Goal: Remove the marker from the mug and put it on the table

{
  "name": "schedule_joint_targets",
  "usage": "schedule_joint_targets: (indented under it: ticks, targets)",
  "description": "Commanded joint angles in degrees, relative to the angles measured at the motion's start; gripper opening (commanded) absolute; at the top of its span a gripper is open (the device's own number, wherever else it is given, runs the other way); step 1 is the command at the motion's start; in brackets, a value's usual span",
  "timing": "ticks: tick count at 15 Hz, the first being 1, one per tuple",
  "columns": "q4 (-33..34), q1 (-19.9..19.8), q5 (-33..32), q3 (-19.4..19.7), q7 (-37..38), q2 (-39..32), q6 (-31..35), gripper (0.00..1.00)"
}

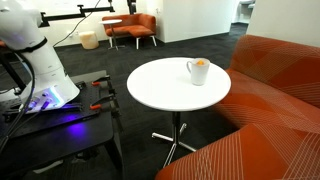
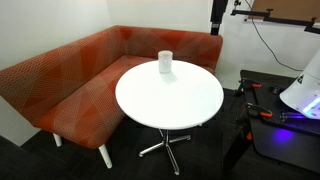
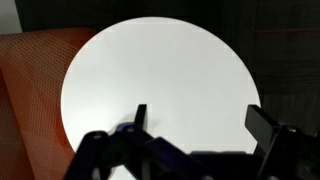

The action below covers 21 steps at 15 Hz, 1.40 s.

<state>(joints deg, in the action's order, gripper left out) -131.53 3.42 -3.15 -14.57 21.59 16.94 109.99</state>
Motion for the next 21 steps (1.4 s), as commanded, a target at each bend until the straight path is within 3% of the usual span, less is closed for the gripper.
schedule_joint_targets:
  ticks: [1,7,17,21]
  targets:
    - [0.8,-0.4,-2.4,2.8,-0.4,0.4,1.3,1.0]
    - [1.8,-2.4,-4.0,8.2,-2.8,0.2,3.6,1.0]
    - [7.0,-3.8,-1.6,16.2,-22.8,-2.8,2.8,1.0]
    - [5.9,-4.2,-2.6,15.8,-20.4,-2.2,3.1,1.0]
